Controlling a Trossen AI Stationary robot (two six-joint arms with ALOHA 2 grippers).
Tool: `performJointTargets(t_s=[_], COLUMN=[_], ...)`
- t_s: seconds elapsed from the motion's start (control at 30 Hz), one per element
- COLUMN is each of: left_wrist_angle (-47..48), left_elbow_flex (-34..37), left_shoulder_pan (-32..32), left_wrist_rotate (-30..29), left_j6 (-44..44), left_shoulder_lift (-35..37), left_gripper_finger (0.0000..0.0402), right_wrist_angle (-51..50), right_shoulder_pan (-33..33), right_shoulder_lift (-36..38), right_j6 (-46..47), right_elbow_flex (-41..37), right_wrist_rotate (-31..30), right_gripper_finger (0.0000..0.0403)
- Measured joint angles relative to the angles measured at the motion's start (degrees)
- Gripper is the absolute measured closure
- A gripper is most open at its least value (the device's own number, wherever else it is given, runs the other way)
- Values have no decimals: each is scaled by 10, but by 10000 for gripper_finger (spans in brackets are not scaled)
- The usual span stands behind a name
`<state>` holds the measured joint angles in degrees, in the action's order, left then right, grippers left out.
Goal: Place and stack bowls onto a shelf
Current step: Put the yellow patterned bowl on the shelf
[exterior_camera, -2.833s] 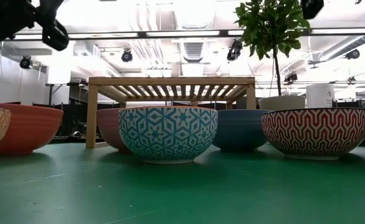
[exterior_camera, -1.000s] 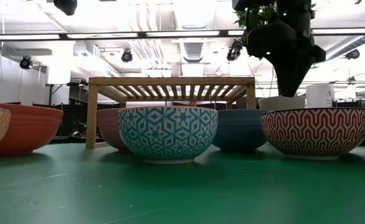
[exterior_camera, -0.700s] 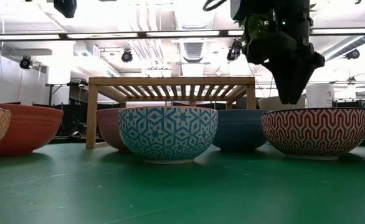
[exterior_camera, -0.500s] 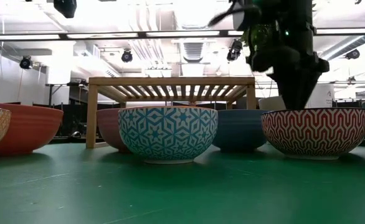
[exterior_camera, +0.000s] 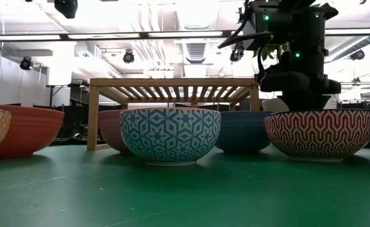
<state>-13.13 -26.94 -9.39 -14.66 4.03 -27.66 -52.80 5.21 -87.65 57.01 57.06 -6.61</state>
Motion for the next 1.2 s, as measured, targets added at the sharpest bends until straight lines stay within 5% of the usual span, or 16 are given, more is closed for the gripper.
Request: performJointTargets(t_s=[0.13, 0.47, 1.0, 1.2], left_wrist_angle=[-1, -1, -1, -1], left_elbow_flex=[0, 0, 0, 0], left_shoulder_pan=[0, 0, 0, 0], left_wrist_rotate=[0, 0, 0, 0], left_j6=[0, 0, 0, 0], left_shoulder_lift=[0, 0, 0, 0], left_gripper_finger=[329, 329, 329, 329], right_wrist_angle=[-6, -84, -267, -260], right_shoulder_pan=[0, 0, 2, 2], right_shoulder_lift=[2, 2, 2, 3], right_j6=[-3, -10, -73, -123], right_elbow_flex=[5, 52, 281, 357], right_wrist_rotate=[1, 7, -27, -29], right_gripper_finger=[385, 388, 390, 390])
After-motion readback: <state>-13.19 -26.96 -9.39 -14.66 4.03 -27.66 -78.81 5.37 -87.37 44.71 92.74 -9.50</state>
